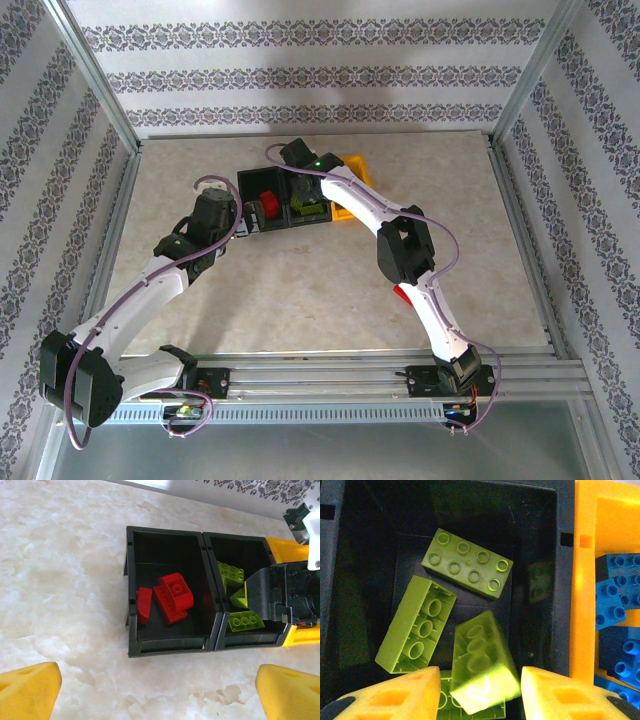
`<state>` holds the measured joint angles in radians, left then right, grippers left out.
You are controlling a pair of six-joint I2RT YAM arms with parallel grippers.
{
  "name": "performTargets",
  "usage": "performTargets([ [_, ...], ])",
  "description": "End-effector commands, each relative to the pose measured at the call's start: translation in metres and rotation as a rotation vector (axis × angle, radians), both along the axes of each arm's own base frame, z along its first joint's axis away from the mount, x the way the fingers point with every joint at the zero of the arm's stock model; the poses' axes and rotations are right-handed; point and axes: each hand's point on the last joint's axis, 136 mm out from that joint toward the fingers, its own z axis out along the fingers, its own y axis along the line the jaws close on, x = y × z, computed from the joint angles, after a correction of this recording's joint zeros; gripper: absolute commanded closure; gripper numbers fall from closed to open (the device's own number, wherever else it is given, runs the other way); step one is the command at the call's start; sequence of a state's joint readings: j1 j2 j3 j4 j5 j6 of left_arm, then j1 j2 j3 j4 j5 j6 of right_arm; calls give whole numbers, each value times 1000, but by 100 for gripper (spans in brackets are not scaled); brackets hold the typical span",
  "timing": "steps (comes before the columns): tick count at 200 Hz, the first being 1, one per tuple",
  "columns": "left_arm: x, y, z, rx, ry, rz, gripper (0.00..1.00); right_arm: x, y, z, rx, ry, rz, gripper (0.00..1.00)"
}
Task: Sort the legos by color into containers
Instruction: Place the lego in the container, then pick up the lego from the bottom-right of the table.
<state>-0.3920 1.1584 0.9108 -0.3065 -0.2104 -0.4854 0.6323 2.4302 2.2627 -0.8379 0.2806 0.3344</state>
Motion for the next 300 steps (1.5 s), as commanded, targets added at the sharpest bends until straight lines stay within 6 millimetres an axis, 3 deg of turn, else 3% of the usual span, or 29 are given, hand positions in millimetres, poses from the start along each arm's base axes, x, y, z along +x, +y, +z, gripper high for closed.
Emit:
performTargets([
  [1,-2,7,1,-19,1,27,0,2,2,18,4,-31,6,53],
  [48,-2,7,1,-18,2,28,0,-2,6,51,32,-77,22,52],
  [85,-3,8,3,-24,-4,31,0,-11,2,94,57,-137,32,50],
  [123,1,-2,8,-61,-31,-7,0,-26,-19,128,53,-197,1,47],
  [164,8,-23,12,-130,-51,-88,0,-54,-59,133,62,-210,-82,41],
  [195,12,-52,8,-184,-37,-184,0,-81,-103,124,77,-197,-178,32],
  [224,11,-92,2,-190,-19,-291,0,-110,-151,110,88,-168,-291,26],
  [261,-4,-161,-16,-127,28,-458,0,-148,-211,93,105,-151,-434,12],
  [276,-13,-191,-25,-107,48,-530,0,-162,-232,84,110,-136,-480,2],
  [300,-30,-234,-39,-82,84,-632,0,-183,-267,74,102,-114,-563,2],
])
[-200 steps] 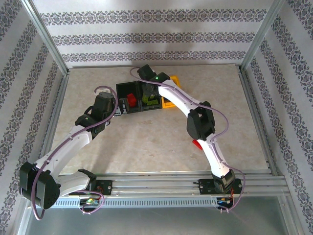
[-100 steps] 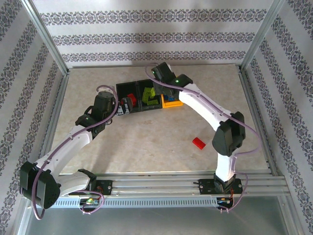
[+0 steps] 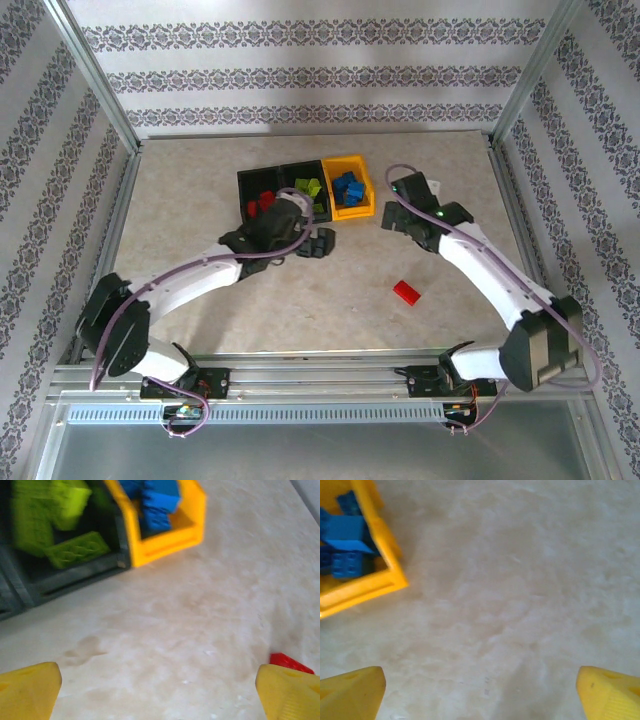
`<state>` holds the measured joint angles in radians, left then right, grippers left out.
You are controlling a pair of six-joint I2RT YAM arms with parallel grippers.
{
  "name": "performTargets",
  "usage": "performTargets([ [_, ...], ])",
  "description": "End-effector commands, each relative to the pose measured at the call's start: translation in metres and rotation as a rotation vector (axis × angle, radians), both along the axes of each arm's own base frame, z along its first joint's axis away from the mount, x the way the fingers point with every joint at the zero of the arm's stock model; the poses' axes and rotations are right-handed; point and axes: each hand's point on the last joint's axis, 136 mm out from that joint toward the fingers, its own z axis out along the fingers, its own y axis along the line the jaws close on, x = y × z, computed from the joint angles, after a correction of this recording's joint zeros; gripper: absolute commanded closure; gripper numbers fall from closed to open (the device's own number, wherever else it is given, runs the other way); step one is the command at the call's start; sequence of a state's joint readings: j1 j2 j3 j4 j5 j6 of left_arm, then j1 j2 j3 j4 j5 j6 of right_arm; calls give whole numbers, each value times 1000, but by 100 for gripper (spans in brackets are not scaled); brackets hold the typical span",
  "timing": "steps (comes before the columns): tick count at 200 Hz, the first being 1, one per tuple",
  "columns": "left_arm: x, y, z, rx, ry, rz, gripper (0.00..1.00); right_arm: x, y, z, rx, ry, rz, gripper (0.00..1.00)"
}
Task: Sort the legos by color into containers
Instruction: Pick up the lego from the bottom-right of the table.
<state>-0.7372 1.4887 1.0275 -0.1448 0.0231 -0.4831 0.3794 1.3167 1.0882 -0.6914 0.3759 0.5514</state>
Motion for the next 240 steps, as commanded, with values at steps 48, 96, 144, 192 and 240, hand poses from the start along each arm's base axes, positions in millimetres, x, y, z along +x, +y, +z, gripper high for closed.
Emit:
performTargets([
  [48,-40,-108,-13,54,-16,-267,0,-51,-75,-23,46,47,-225,2],
  [96,-67,-156,-28,120,-12,-396,0,-68,-99,-26,53,34,-302,2],
  [144,-87,-190,-53,209,-8,-498,0,-76,-114,-29,26,46,-363,2],
  [192,-90,-206,-85,370,-9,-530,0,-78,-117,-30,38,27,-385,2],
  [240,-86,-214,-108,458,2,-521,0,-81,-119,-31,42,13,-403,2],
])
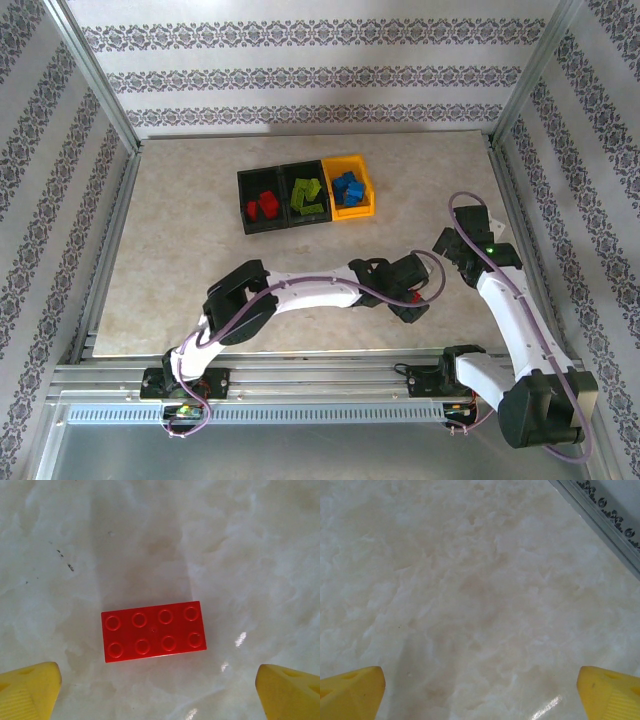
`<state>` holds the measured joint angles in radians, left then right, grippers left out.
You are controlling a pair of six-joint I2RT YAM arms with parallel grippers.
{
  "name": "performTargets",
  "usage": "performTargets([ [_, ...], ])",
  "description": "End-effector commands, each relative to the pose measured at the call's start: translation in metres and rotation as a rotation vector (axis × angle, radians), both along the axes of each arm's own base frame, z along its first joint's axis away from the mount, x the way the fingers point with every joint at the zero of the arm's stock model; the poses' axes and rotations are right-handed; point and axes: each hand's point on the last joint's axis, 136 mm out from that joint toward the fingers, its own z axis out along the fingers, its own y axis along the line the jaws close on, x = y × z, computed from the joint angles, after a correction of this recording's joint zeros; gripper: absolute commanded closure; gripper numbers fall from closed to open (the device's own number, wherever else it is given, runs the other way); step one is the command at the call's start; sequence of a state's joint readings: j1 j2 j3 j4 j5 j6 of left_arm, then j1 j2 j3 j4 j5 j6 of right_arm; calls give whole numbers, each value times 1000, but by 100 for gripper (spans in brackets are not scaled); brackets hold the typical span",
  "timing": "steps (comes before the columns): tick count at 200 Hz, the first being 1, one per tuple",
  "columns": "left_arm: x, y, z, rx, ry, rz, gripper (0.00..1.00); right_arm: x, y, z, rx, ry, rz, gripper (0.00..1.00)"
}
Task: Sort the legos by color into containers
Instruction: Pick up the lego from the bottom-right of the table.
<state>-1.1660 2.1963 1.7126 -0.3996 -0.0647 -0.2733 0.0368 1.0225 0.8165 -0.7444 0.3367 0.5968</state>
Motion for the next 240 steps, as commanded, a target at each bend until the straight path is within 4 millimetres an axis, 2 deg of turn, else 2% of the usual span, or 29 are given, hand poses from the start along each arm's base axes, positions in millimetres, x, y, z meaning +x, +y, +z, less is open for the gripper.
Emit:
performTargets([
  [1,0,4,-9,91,-24,-4,0,-7,-8,0,-12,-11,-46,2],
  [34,8,3,-22,151,-29,21,2,-8,-10,1,-14,-28,-57,2],
  [110,11,-5,-45,201,-12,17,5,-8,-13,7,-19,-47,-62,2],
  [135,13,-4,-51,233,-14,20,10,-8,-13,5,-15,-44,-62,2],
  [184,16,3,-53,274,-26,36,17,-8,-13,5,-13,-45,-63,2],
  [207,17,5,-53,283,-24,39,26,-7,-12,3,-6,-44,-62,2],
  [240,16,8,-51,288,-18,42,29,-7,-12,2,-4,-43,-62,2],
])
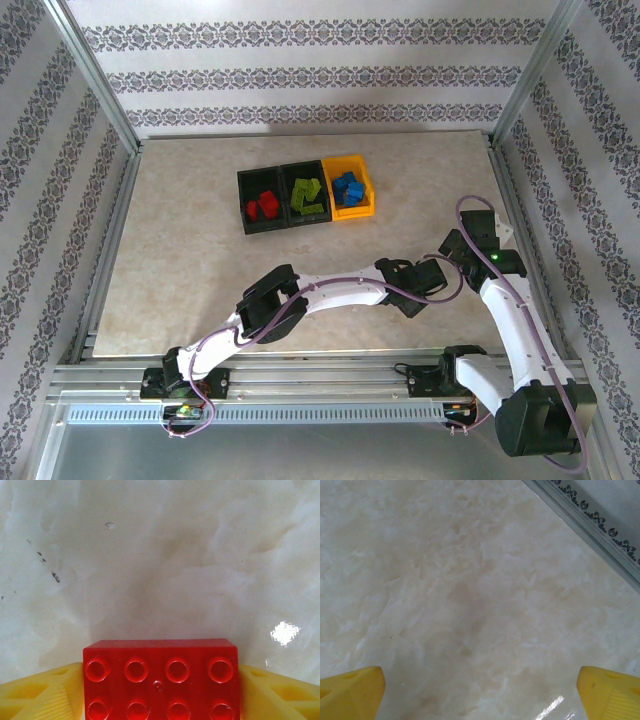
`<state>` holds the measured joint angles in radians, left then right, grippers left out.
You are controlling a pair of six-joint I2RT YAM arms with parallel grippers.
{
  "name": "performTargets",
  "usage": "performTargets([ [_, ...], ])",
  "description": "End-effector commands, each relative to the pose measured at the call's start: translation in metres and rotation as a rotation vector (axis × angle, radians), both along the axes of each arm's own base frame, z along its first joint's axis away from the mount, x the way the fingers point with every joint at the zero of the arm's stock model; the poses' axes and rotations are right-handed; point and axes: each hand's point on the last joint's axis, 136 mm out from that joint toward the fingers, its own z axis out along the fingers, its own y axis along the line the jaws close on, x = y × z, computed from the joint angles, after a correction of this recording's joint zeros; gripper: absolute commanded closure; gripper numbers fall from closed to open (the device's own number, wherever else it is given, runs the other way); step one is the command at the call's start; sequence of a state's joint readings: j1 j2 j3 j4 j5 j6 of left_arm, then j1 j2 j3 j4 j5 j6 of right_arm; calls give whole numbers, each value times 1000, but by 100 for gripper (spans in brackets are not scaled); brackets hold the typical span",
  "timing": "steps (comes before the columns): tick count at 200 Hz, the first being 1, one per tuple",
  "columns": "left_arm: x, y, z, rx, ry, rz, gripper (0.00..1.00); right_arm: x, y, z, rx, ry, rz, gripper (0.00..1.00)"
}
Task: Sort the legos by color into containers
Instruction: Pick up the lego from the bottom-right of the table, then place the lego in the container.
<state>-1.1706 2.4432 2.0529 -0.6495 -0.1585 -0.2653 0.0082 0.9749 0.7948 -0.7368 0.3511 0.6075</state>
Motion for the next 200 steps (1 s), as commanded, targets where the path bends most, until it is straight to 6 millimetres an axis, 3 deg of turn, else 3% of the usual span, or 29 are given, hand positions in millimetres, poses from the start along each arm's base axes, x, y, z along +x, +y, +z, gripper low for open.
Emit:
performTargets([
  [1,-4,19,-13,109,0,7,30,-1,-2,-3,3,-5,-18,2],
  [34,0,22,2,88,-30,17,34,-1,0,-5,14,-11,-10,2],
  [63,10,31,27,46,-74,51,34,-1,0,-5,15,-11,-4,2],
  [106,28,69,60,-10,-121,144,34,-2,3,-6,26,-11,7,2],
  [144,52,133,87,-56,-171,289,34,-1,8,-7,52,-26,23,2],
  [200,97,261,111,-146,-183,580,34,3,19,-15,108,-56,51,2],
])
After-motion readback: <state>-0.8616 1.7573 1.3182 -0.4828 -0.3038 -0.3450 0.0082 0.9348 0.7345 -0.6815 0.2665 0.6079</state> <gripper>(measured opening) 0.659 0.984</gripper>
